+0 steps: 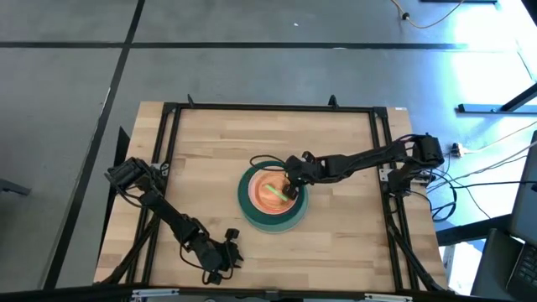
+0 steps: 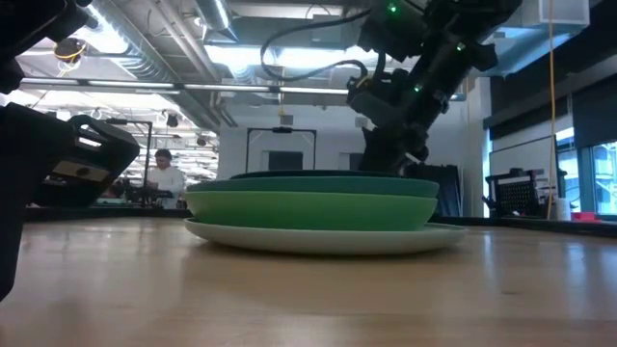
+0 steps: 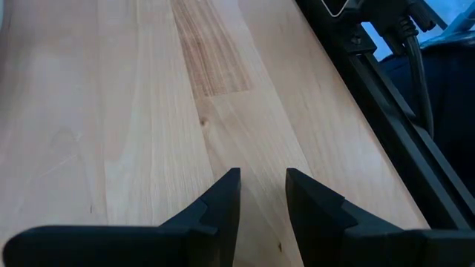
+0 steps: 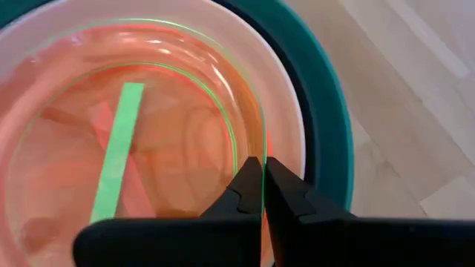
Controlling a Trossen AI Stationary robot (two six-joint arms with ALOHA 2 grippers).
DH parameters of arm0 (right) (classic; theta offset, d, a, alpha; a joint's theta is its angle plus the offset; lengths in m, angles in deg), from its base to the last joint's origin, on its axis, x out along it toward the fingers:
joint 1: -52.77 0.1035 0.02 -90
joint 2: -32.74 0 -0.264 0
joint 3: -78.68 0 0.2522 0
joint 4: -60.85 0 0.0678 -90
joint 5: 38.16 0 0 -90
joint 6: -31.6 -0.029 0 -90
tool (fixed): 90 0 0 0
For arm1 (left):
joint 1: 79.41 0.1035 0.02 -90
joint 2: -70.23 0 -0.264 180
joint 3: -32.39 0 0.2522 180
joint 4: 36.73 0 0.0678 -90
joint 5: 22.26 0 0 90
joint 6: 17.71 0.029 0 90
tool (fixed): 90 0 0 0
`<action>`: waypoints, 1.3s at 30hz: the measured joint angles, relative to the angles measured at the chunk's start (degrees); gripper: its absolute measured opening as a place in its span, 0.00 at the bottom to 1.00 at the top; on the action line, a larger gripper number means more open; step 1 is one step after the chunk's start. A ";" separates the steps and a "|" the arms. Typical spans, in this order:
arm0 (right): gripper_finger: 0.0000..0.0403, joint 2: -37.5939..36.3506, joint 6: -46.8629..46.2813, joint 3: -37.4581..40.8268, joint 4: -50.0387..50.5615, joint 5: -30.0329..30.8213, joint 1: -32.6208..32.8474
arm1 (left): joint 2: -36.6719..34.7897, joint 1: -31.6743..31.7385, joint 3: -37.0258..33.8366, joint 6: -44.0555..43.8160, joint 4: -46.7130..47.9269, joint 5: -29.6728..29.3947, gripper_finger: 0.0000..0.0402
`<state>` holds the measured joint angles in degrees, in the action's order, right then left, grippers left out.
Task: Stack plastic plates
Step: Stack the green bowl on the light pink plate, then return to Home Position
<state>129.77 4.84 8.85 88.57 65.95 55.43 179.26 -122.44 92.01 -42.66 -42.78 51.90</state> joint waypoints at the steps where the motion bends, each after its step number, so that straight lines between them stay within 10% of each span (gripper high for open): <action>1: 0.00 0.00 0.00 0.00 0.02 0.02 0.00 | 0.00 0.00 0.00 0.03 -0.04 -0.01 0.26; 23: 0.26 -1.12 2.89 -0.30 -3.03 -1.30 0.00 | -1.01 0.02 0.07 0.07 2.99 0.40 0.26; 39: 0.26 -14.82 6.67 -0.72 7.46 8.89 9.73 | -28.04 1.48 -2.38 12.34 22.60 -14.10 0.26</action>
<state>114.96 11.51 8.13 96.03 74.84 65.16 151.23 -120.96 89.63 -30.32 -20.18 37.80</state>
